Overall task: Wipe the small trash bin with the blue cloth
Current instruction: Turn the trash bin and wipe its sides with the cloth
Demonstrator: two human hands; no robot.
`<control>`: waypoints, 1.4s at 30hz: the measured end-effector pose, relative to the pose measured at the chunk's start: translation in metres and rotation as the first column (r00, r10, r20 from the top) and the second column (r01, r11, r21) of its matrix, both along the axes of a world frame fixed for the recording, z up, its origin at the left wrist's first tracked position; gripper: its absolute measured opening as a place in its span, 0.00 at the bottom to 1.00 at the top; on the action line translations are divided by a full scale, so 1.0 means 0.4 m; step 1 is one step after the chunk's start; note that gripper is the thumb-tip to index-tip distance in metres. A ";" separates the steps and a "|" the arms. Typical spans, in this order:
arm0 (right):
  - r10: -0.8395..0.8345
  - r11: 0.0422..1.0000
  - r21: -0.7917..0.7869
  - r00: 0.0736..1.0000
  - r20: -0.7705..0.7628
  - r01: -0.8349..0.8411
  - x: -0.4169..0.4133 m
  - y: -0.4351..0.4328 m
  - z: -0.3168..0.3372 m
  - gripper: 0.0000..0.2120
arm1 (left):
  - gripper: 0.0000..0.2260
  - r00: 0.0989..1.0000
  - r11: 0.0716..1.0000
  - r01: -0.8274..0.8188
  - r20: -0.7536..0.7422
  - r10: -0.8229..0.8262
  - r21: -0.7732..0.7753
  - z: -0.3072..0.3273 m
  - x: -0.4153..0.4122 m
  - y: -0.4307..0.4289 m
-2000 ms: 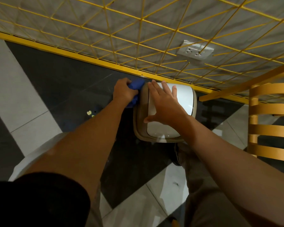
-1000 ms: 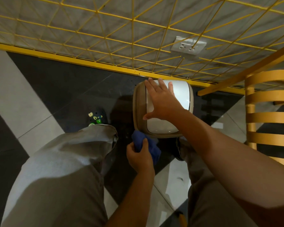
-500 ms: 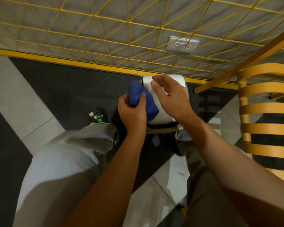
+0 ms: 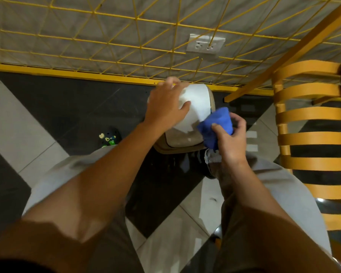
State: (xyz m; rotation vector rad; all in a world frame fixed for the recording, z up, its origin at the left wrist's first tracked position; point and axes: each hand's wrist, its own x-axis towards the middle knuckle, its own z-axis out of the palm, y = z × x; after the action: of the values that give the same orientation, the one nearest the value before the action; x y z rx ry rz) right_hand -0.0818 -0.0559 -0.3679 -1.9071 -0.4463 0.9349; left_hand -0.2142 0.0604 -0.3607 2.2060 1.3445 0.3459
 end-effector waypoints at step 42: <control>0.432 0.816 -0.510 0.873 0.228 -0.271 -0.202 -0.024 -0.167 0.17 | 0.42 0.886 0.959 0.251 -0.367 -0.283 -0.131 -0.061 0.025 0.053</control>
State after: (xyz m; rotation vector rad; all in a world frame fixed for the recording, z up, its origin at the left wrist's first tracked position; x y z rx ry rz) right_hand -0.1625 -0.0656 -0.4346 -2.4999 -0.8740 1.0243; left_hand -0.2044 0.0815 -0.3851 2.4327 1.1873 -0.2528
